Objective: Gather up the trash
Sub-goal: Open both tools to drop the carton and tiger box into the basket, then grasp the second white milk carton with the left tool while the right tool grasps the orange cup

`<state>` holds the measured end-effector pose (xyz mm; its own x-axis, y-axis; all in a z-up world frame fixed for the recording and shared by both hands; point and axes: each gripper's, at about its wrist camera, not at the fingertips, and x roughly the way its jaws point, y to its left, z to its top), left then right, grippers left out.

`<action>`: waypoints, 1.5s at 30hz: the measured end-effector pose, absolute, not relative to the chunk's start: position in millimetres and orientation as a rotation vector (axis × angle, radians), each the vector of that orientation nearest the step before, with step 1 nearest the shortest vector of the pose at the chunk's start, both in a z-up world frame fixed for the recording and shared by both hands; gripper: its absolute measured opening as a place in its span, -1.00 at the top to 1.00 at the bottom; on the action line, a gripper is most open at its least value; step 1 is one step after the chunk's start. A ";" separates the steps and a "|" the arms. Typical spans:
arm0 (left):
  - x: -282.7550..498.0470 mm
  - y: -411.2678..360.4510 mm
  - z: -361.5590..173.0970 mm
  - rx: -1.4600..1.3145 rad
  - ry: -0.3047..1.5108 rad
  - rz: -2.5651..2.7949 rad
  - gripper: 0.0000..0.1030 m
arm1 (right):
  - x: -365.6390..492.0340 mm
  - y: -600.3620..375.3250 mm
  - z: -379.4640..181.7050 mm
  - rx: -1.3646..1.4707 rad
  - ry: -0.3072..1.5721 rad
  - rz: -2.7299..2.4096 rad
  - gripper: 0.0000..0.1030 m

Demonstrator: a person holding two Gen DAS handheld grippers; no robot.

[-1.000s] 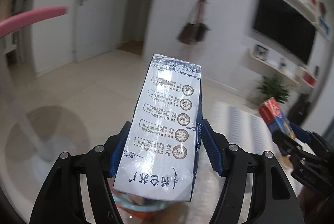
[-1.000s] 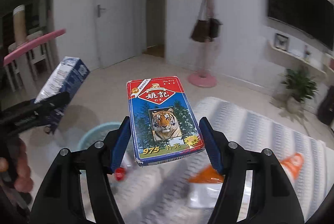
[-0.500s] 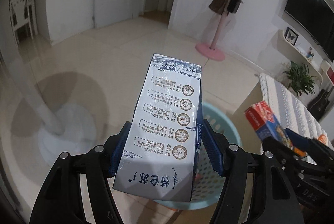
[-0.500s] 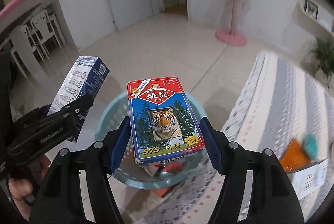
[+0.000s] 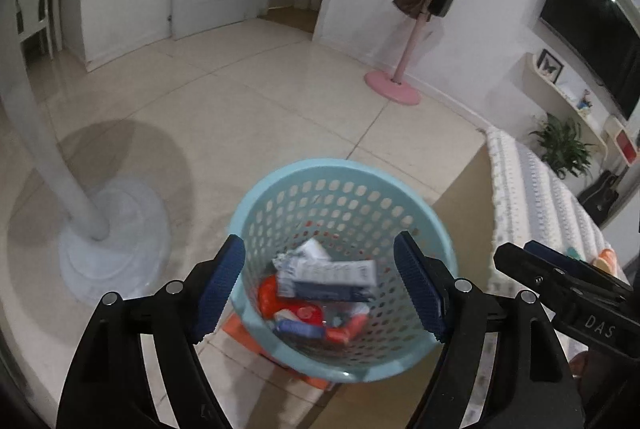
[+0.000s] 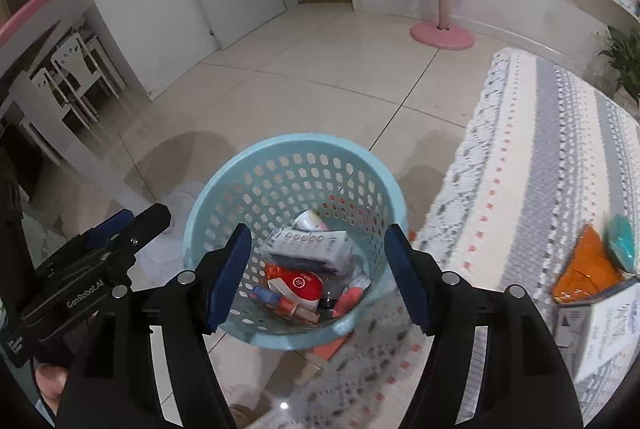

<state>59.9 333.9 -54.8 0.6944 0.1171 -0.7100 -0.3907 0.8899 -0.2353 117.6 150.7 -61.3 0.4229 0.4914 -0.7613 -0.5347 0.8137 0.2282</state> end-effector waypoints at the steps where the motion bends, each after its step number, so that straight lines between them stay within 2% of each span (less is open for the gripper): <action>1: 57.8 329.3 -48.6 -0.389 0.742 0.278 -0.46 | 116.7 145.5 -56.8 -0.048 0.924 0.641 -0.27; 11: 64.1 239.5 11.9 -0.323 0.657 0.053 -0.46 | 95.3 51.2 3.6 -0.069 0.736 0.539 -0.27; 17: 87.3 166.0 19.6 -0.247 0.652 -0.101 -0.47 | 93.2 -27.0 24.3 -0.100 0.654 0.395 -0.27; 24: 136.9 94.6 -8.0 -0.153 0.732 -0.222 -0.49 | 109.7 -124.3 27.3 -0.051 0.644 0.215 -0.27; 32: 185.1 46.7 -63.1 -0.101 0.888 -0.292 -0.48 | 132.4 -209.3 -8.6 0.046 0.702 0.055 -0.27; 38: 172.9 30.9 -73.3 -0.095 0.979 -0.424 -0.39 | 138.9 -245.2 -28.7 0.089 0.726 0.012 -0.27; 45: 142.4 -6.8 -71.3 -0.007 1.037 -0.534 -0.43 | 140.1 -263.7 -29.3 0.112 0.714 -0.026 -0.28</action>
